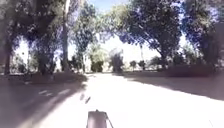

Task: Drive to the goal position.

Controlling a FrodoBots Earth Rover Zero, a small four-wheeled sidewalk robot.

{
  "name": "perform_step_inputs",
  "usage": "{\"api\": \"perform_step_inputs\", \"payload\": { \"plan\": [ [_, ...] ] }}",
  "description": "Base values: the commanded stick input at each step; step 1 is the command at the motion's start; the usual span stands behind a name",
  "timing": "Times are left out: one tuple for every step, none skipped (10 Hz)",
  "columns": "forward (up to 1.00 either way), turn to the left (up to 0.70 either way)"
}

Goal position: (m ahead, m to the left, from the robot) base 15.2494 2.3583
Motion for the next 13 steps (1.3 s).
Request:
{"api": "perform_step_inputs", "payload": {
  "plan": [
    [1.0,0.13],
    [1.0,0.4],
    [1.0,0.4],
    [1.0,0.4],
    [1.0,0.0],
    [1.0,0.0],
    [1.0,0.0],
    [1.0,0.12],
    [1.0,0.32],
    [1.0,0.4],
    [1.0,0.4],
    [1.0,0.4],
    [1.0,0.13]
  ]
}}
